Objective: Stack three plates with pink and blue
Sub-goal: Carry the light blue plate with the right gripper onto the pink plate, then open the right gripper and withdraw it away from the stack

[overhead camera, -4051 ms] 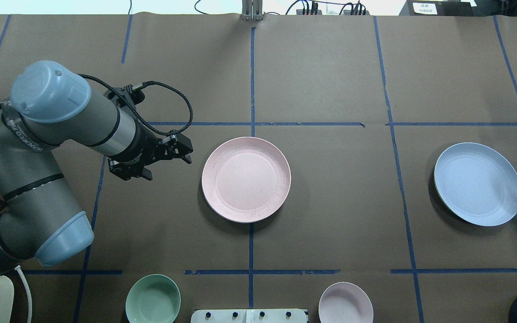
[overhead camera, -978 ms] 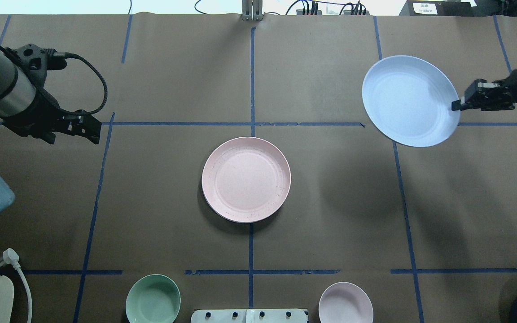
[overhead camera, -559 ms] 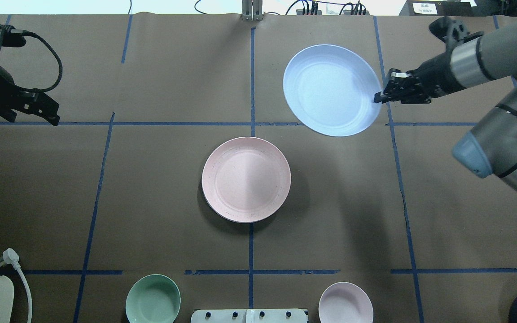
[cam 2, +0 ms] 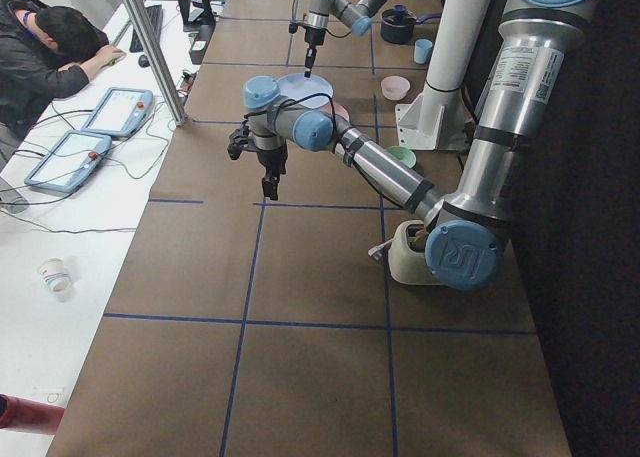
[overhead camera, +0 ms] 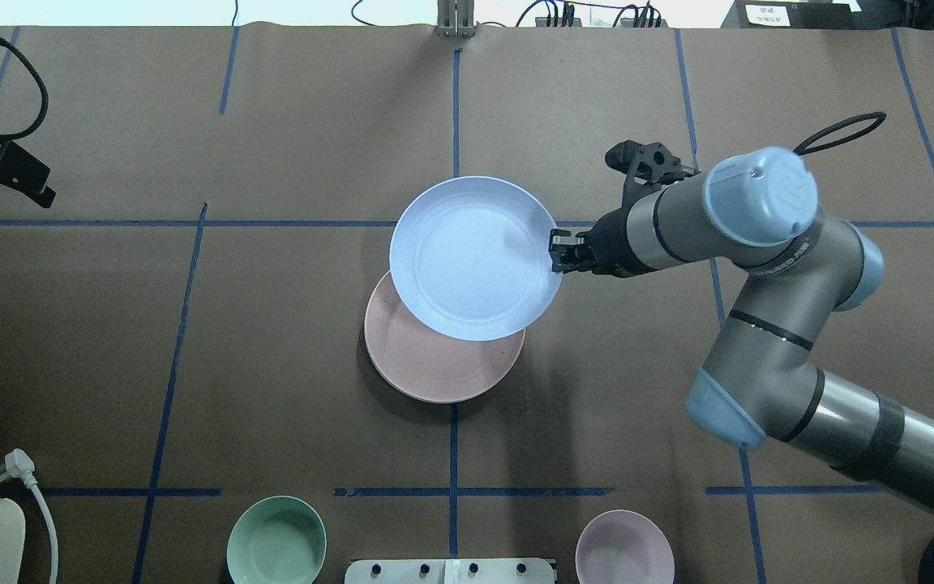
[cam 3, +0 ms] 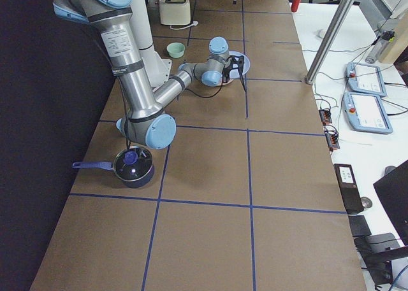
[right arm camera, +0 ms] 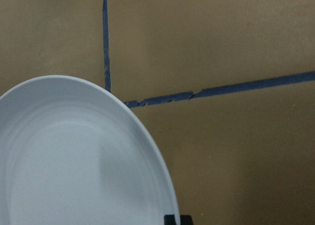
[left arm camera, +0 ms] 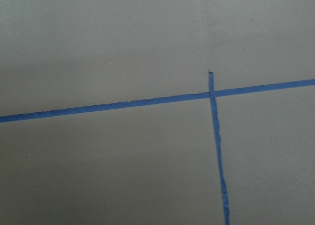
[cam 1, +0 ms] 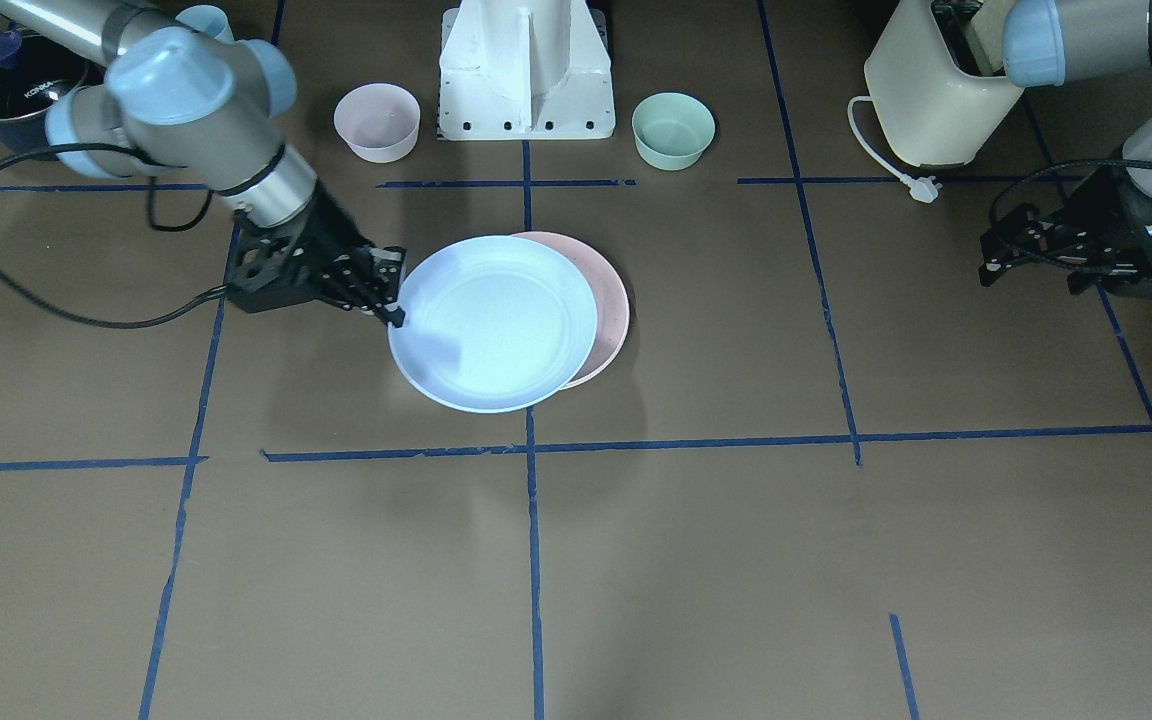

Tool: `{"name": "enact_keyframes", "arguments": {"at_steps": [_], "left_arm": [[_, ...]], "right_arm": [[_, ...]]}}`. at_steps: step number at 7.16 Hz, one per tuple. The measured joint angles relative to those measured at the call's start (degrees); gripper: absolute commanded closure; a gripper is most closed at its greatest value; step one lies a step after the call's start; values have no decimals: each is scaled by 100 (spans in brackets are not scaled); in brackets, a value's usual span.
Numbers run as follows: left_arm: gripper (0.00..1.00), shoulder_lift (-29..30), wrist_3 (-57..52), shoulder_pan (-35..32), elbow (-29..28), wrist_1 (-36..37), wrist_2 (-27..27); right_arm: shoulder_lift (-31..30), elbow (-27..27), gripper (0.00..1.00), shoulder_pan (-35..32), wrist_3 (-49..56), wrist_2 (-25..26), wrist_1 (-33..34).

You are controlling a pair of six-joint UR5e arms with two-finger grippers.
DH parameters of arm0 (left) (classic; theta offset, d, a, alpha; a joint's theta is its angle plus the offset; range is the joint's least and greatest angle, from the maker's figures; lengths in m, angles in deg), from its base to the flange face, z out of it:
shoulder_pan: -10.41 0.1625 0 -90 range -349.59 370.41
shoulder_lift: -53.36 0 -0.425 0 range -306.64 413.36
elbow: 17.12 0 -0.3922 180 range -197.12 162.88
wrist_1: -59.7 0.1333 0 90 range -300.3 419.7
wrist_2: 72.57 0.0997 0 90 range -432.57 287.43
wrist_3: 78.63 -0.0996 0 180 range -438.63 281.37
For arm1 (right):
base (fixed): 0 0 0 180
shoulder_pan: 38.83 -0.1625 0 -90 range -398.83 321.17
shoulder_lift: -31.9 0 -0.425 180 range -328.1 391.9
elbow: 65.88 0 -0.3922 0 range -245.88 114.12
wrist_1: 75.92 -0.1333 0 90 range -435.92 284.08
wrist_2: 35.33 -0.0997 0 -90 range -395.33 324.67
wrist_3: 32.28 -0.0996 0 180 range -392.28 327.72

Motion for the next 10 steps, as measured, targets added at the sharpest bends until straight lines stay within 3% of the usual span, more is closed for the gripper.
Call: {"name": "enact_keyframes", "arguments": {"at_steps": [4,5,6,7,10], "left_arm": [[0,-65,-25,-71,-7,-21,-78],[0,-72,-27,-81,-7,-23,-104],[0,-74,-28,-89,-7,-24,-133],[0,-76,-26,-96,-8,-24,-150],[0,-89,-27,-100,-19,-25,-161]], "right_arm": [[237,-40,98,437,-2,416,466],[238,-40,93,489,0,432,476],[240,-36,28,539,1,440,479],[240,-32,0,565,1,436,483],[218,-130,0,576,-1,421,515]]}}
